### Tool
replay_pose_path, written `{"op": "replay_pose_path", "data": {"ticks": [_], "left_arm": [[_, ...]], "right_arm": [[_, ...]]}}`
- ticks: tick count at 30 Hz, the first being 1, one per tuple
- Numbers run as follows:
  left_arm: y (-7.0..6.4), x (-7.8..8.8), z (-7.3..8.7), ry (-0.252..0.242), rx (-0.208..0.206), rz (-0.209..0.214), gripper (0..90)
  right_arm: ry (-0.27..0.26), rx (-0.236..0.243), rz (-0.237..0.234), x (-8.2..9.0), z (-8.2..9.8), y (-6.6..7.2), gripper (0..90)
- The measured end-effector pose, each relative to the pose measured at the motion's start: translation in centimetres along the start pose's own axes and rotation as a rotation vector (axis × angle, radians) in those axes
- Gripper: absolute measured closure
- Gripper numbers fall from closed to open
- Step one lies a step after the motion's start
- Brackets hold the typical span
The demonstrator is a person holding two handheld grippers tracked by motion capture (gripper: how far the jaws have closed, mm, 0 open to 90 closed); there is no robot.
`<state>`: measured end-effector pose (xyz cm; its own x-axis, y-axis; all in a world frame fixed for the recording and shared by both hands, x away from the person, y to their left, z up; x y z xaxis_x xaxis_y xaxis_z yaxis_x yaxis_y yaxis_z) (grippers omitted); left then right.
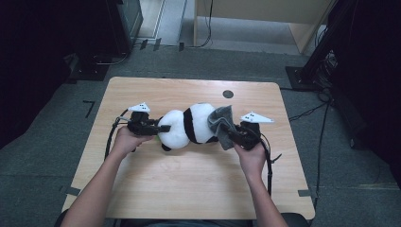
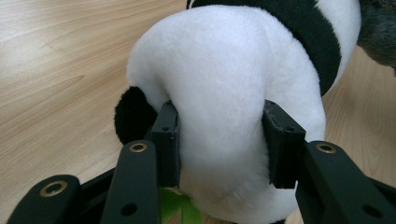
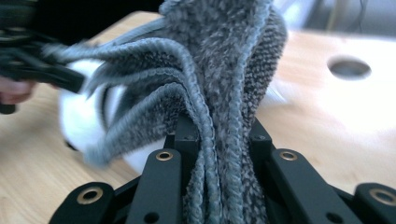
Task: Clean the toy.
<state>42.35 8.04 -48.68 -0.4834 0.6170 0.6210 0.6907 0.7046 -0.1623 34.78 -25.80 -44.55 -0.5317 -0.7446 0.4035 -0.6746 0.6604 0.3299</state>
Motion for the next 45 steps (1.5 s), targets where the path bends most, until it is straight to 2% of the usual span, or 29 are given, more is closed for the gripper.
{"op": "replay_pose_path", "data": {"ticks": [4, 7, 11, 17, 20, 23, 26, 28, 31, 33, 35, 43, 45], "left_arm": [[0.0, 0.0, 0.0, 0.000, 0.001, -0.002, 55.9], [0.0, 0.0, -0.1, -0.001, 0.010, -0.004, 55.8], [-0.3, 0.1, -0.2, 0.001, 0.017, -0.018, 55.6], [-0.5, 0.1, -0.1, -0.008, 0.033, -0.032, 55.0], [-0.5, 0.1, 0.0, -0.010, 0.031, -0.039, 54.8], [-0.5, 0.2, 0.1, -0.009, 0.027, -0.042, 54.9], [-0.6, 0.2, 0.2, -0.005, 0.019, -0.043, 55.4], [-0.6, 0.2, 0.2, -0.003, 0.012, -0.042, 55.9], [-0.6, 0.3, 0.2, 0.002, -0.001, -0.036, 56.2], [-0.5, 0.2, 0.2, 0.005, -0.003, -0.032, 56.4], [-0.5, 0.2, 0.2, 0.006, -0.002, -0.031, 56.6], [-0.5, 0.3, 0.2, 0.012, 0.002, -0.028, 56.9], [-0.5, 0.2, 0.1, 0.014, 0.007, -0.024, 56.9]], "right_arm": [[0.011, 0.069, -0.052, -1.3, -0.6, 2.6, 74.4], [0.023, 0.085, -0.110, -2.6, -0.7, 4.0, 74.4], [0.087, 0.119, -0.176, -5.2, -0.1, 5.9, 74.4], [0.195, 0.186, -0.288, -10.1, 1.1, 9.1, 74.4], [0.239, 0.222, -0.317, -12.1, 1.7, 10.1, 74.4], [0.263, 0.208, -0.319, -13.5, 2.4, 9.7, 74.3], [0.248, 0.165, -0.344, -13.7, 2.7, 8.8, 74.4], [0.248, 0.175, -0.342, -13.6, 2.8, 8.6, 74.4], [0.268, 0.232, -0.310, -13.0, 3.0, 8.5, 74.4], [0.273, 0.250, -0.291, -12.3, 3.3, 8.0, 74.4], [0.273, 0.233, -0.277, -11.6, 3.4, 7.3, 74.3], [0.284, 0.218, -0.196, -9.5, 3.5, 5.3, 74.0], [0.272, 0.196, -0.187, -9.0, 3.5, 4.7, 74.2]]}}
Point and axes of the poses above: each handheld gripper's, and its own axes: x roughly backward along the jaws, z roughly out of its underside, y roughly to its left, the point moved 3 cm from there along -x, roughly forward along the jaws, and after that the axes turned 15 degrees about -z, right-handed, at the moved point
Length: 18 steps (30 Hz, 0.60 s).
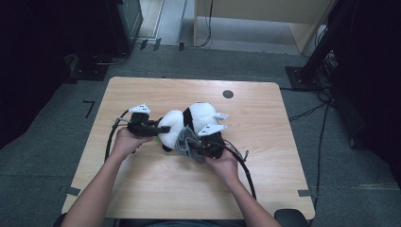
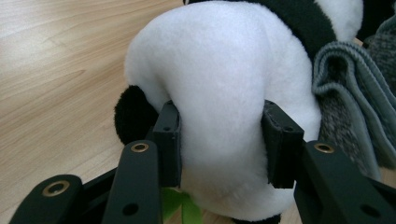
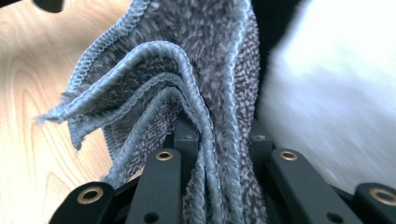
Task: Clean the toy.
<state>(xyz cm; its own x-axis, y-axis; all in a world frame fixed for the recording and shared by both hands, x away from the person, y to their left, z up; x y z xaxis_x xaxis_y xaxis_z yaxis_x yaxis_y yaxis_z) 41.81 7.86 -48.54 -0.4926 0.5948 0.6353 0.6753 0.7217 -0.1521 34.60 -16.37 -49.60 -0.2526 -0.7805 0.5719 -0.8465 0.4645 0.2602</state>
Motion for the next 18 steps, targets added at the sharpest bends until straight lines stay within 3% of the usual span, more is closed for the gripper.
{"op": "replay_pose_path", "data": {"ticks": [18], "left_arm": [[0.1, -0.2, -0.1, 0.003, 0.019, 0.015, 57.3]], "right_arm": [[-0.134, -0.157, 0.116, 6.6, 0.9, -3.6, 74.2]]}}
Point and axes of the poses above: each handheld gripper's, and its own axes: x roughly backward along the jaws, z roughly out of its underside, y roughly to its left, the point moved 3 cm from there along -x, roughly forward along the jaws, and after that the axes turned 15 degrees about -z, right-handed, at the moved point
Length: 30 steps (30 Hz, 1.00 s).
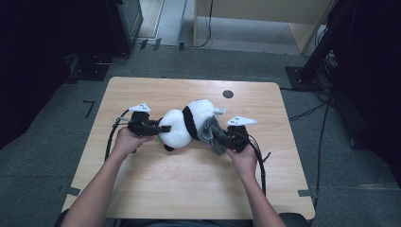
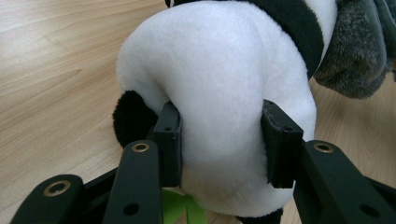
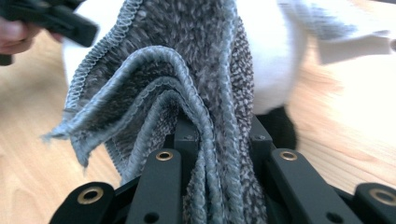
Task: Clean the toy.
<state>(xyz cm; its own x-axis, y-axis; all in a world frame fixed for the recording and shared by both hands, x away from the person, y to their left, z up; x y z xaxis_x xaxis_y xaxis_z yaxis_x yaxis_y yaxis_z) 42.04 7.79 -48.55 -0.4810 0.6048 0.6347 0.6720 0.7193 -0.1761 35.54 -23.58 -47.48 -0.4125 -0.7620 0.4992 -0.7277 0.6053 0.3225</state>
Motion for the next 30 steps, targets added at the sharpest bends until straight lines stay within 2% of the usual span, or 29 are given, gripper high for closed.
{"op": "replay_pose_path", "data": {"ticks": [8, 17, 23, 24, 26, 28, 30], "left_arm": [[0.0, 0.0, 0.1, -0.002, -0.003, 0.005, 57.3], [0.0, 0.0, 0.2, -0.016, -0.005, 0.002, 57.1], [0.1, 0.0, 0.3, -0.041, -0.017, -0.017, 55.7], [0.1, 0.0, 0.3, -0.045, -0.015, -0.020, 55.1], [0.1, 0.0, 0.4, -0.049, -0.011, -0.018, 54.6], [0.2, 0.0, 0.4, -0.054, -0.013, -0.017, 54.1], [0.2, 0.0, 0.4, -0.060, -0.013, -0.017, 53.6]], "right_arm": [[-0.020, -0.098, 0.055, 1.1, 0.5, -2.3, 74.2], [-0.004, -0.178, 0.090, 0.2, 1.4, -4.8, 74.1], [0.042, -0.244, 0.127, -0.4, 2.4, -6.4, 74.1], [0.045, -0.250, 0.136, -0.3, 2.5, -6.5, 74.1], [0.014, -0.236, 0.171, 0.4, 2.1, -6.3, 74.4], [-0.032, -0.215, 0.182, 1.3, 1.4, -5.8, 74.6], [-0.056, -0.199, 0.187, 2.3, 0.6, -5.4, 74.6]]}}
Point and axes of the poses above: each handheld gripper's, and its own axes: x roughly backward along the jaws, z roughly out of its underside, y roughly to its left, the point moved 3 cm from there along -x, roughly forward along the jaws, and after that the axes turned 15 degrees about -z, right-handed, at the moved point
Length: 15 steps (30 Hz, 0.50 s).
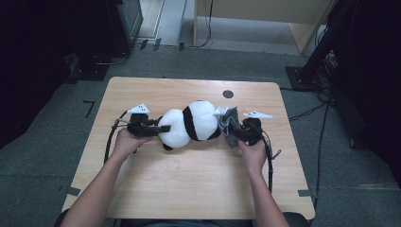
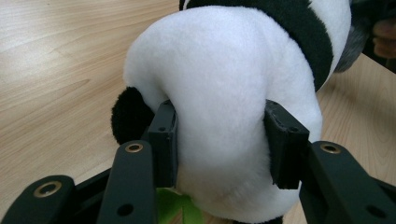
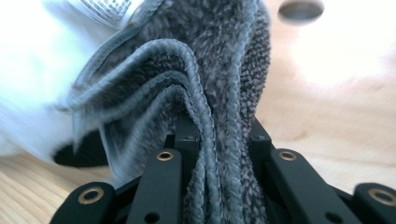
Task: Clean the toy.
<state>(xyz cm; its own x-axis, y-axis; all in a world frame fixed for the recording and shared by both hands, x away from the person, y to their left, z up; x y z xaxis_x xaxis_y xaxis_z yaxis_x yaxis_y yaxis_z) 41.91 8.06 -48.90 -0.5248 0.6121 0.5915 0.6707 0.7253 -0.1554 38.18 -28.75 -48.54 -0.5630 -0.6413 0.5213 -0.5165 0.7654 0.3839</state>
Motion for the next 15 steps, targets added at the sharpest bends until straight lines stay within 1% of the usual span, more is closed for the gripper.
{"op": "replay_pose_path", "data": {"ticks": [2, 4, 7, 11, 15], "left_arm": [[0.0, 0.0, 0.0, 0.000, 0.001, -0.002, 53.3], [-0.1, 0.0, 0.0, -0.002, 0.001, -0.007, 53.0], [-0.1, 0.0, 0.0, -0.003, 0.003, -0.010, 52.4], [0.0, 0.1, 0.1, -0.008, 0.005, -0.012, 50.8], [-0.1, 0.1, 0.1, -0.014, 0.009, -0.014, 48.7]], "right_arm": [[-0.033, 0.010, -0.008, 0.9, -0.8, 0.3, 74.6], [-0.059, 0.013, -0.027, 1.6, -1.4, 0.7, 74.7], [-0.074, 0.033, -0.056, 2.1, -2.4, 1.7, 74.7], [-0.090, 0.087, -0.089, 2.6, -4.0, 3.7, 74.8], [-0.090, 0.122, -0.128, 2.3, -5.3, 5.4, 74.8]]}}
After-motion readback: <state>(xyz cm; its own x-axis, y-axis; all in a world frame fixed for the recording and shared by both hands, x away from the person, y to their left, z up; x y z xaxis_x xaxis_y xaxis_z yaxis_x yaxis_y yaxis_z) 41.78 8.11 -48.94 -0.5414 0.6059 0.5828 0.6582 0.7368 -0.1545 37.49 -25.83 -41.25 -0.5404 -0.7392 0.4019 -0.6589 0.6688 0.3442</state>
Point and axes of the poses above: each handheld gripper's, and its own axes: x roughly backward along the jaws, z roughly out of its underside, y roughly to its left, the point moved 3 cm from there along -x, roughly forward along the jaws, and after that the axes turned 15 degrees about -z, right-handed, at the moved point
